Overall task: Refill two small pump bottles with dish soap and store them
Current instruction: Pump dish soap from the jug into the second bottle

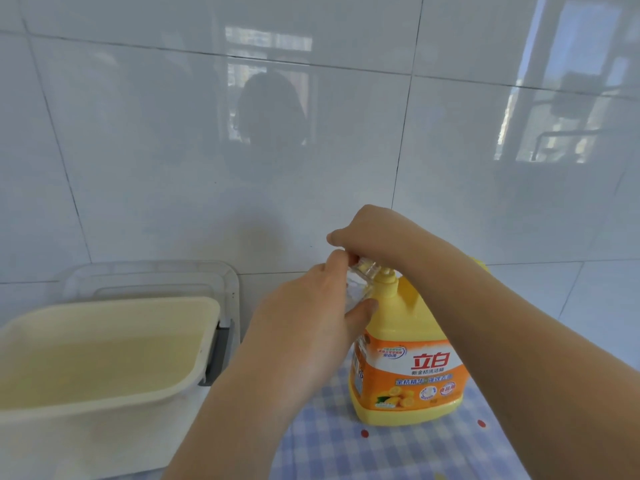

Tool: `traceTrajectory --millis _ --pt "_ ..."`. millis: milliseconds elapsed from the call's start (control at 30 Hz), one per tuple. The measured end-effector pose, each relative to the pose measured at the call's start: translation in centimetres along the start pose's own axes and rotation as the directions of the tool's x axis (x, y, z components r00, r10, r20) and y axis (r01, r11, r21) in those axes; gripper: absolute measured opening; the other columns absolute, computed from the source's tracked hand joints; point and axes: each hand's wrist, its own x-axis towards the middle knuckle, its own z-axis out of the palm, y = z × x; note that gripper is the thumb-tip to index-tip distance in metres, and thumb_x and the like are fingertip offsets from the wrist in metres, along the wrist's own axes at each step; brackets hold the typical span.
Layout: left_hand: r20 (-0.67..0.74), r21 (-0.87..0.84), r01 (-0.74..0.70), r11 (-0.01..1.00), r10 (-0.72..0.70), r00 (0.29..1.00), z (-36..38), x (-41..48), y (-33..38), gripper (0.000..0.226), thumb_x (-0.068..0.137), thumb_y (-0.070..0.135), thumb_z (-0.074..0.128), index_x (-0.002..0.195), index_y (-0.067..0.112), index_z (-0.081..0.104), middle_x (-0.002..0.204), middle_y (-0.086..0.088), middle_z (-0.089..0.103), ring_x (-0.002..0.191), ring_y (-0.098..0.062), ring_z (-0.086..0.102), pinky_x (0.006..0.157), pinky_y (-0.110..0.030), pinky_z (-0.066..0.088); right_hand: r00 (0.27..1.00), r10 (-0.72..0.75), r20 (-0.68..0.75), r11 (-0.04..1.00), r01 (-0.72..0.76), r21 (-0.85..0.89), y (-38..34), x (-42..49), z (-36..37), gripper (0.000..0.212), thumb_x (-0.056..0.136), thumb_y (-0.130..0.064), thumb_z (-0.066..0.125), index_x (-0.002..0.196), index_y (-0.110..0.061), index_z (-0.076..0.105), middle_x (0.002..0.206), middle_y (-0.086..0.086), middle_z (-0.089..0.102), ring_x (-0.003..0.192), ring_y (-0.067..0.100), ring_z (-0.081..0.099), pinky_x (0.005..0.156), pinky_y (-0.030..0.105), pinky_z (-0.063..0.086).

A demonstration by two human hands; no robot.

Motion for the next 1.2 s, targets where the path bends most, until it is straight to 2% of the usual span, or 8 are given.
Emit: traceTrajectory --millis 133,267,400,500,700,833,1033,1200 --pt "-0.059 0.013 -0.008 1.0 0.009 0.998 -0.1 0.0 0.4 0.038 0.093 0.059 0.04 0.124 0.038 0.033 0.105 0.014 0.058 0.085 -0.01 0.06 0.063 -0.024 0.045 0.999 0.003 0.035 0.999 -0.002 -0.039 -0.7 -0.5 -1.1 0.025 0.085 -0.025 0.052 0.066 -0.01 0.058 0.068 0.01 0.065 0.052 0.023 0.057 0.049 0.023 0.037" --pt "-0.058 -0.033 0.008 0.999 -0.01 0.998 0.1 0.1 0.4 0.041 0.092 0.059 0.041 0.126 0.037 0.034 0.105 0.014 0.058 0.086 -0.01 0.06 0.067 -0.027 0.051 0.998 0.009 0.062 0.998 -0.005 -0.061 -0.8 -0.7 -1.1 0.022 0.087 -0.024 0.05 0.077 -0.008 0.063 0.081 0.011 0.073 0.054 0.024 0.063 0.05 0.022 0.042" --pt "-0.053 -0.044 0.012 0.999 -0.014 0.998 0.5 0.2 0.1 0.043 0.092 0.058 0.043 0.127 0.036 0.034 0.11 0.013 0.06 0.094 -0.011 0.06 0.071 -0.027 0.048 0.992 0.002 0.122 0.997 0.007 -0.073 -0.9 -0.7 -1.2 0.026 0.092 -0.018 0.046 0.092 -0.002 0.066 0.098 0.018 0.072 0.069 0.031 0.066 0.048 0.02 0.043" --pt "-0.041 -0.048 0.01 0.999 -0.012 0.999 0.7 0.3 0.1 0.043 0.093 0.057 0.041 0.128 0.033 0.033 0.111 0.012 0.06 0.096 -0.011 0.059 0.073 -0.027 0.047 0.983 -0.024 0.184 0.998 0.034 -0.051 -1.0 -0.8 -1.1 0.026 0.097 -0.014 0.041 0.099 -0.002 0.064 0.113 0.02 0.067 0.065 0.029 0.058 0.043 0.018 0.042" --pt "-0.005 -0.054 0.009 0.999 -0.009 1.0 0.6 0.2 0.0 0.038 0.094 0.055 0.04 0.124 0.033 0.033 0.106 0.011 0.059 0.084 -0.013 0.061 0.068 -0.032 0.054 0.991 0.017 0.132 0.998 -0.008 -0.062 -0.9 -0.9 -1.1 0.026 0.091 -0.02 0.047 0.094 -0.004 0.068 0.091 0.012 0.071 0.058 0.024 0.058 0.048 0.022 0.038" --pt "0.05 -0.016 0.011 1.0 -0.01 0.999 0.6 0.2 -0.3 0.036 0.095 0.055 0.04 0.121 0.031 0.034 0.102 0.01 0.059 0.077 -0.013 0.062 0.065 -0.029 0.051 0.995 0.032 0.099 0.998 -0.027 -0.055 -0.5 -0.5 -0.2 0.021 0.084 -0.014 0.047 0.063 -0.011 0.048 0.055 0.001 0.045 0.045 0.018 0.036 0.046 0.023 0.027" --pt "0.086 -0.002 0.01 1.0 -0.01 0.996 0.7 0.2 -0.4 0.036 0.095 0.056 0.039 0.119 0.03 0.033 0.101 0.01 0.059 0.074 -0.013 0.062 0.065 -0.03 0.05 0.999 0.011 0.046 1.0 -0.01 -0.022 0.1 -0.2 0.5 0.013 0.079 -0.016 0.048 0.068 -0.014 0.053 0.054 -0.002 0.043 0.047 0.016 0.034 0.048 0.023 0.028" --pt "0.088 0.005 0.011 1.0 -0.011 0.996 0.8 0.2 -0.4 0.038 0.095 0.056 0.038 0.122 0.031 0.031 0.099 0.01 0.058 0.072 -0.012 0.06 0.061 -0.026 0.046 0.999 0.003 0.034 1.0 -0.002 -0.027 0.2 0.2 0.7 0.014 0.079 -0.017 0.049 0.065 -0.016 0.048 0.053 -0.002 0.039 0.047 0.016 0.031 0.049 0.024 0.027"
